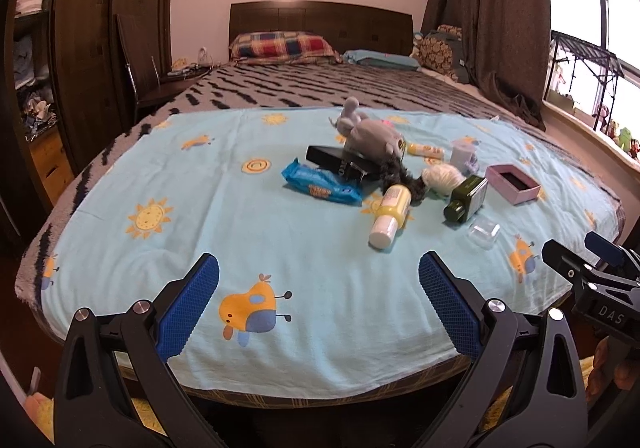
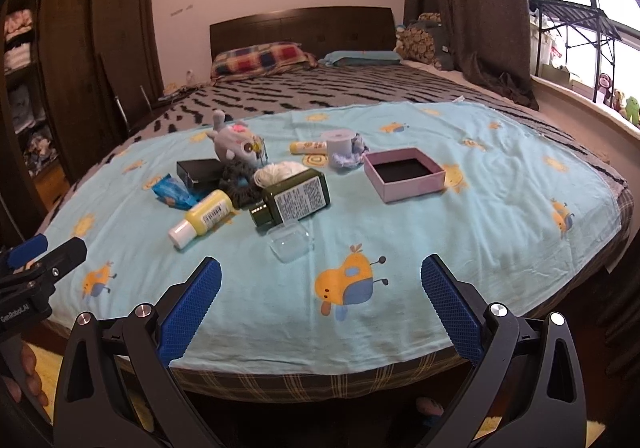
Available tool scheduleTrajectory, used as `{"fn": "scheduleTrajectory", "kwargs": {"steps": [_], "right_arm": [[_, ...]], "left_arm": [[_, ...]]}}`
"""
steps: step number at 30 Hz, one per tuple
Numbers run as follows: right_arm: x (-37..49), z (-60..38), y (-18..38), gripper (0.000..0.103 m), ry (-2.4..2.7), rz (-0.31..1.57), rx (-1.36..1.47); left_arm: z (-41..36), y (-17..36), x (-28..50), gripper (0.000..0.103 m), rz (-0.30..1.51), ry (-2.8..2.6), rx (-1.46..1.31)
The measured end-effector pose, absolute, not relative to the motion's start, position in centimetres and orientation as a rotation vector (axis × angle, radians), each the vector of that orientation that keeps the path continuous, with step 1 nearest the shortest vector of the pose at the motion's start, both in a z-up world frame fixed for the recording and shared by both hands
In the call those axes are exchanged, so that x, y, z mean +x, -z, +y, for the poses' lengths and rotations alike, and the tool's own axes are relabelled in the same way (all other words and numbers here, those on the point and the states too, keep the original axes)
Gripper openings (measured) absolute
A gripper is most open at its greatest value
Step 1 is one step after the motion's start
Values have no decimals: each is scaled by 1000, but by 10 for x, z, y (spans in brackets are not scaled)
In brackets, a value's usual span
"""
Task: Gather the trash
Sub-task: 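Grasp the yellow-capped lotion bottle with the left tool while the right tool grasps the clear plastic box, then carry both items down to the floor bin and open both tools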
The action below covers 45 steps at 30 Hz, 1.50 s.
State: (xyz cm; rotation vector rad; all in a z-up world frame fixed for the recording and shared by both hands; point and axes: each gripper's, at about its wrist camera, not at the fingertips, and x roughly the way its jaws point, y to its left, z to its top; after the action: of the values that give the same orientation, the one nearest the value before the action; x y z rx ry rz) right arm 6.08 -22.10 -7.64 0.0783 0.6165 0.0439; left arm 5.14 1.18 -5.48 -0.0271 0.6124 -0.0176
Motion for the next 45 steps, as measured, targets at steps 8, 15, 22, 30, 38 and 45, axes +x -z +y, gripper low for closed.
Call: {"fn": "scheduleTrajectory", "kwargs": {"steps": [8,15,22,30,38,45], "right_arm": [[96,-211,103,96,-98,676,70],[130,-202,124,68,-126,715,33],[145,-202,126,40,-127,693,15],[149,-209,126,40,-144,702,39],[148,-214,125,40,-146,699,63],[132,-215,120,40,-139,679,61]], "left_arm": [[10,75,80,95,682,22,26],[10,84,97,94,711,86,-5],[-13,86,118,81,715,175,33],[-34,101,157,57,749,257,51],[-46,114,178,32,786,289,57],[-46,112,161,30,782,269,53]]}}
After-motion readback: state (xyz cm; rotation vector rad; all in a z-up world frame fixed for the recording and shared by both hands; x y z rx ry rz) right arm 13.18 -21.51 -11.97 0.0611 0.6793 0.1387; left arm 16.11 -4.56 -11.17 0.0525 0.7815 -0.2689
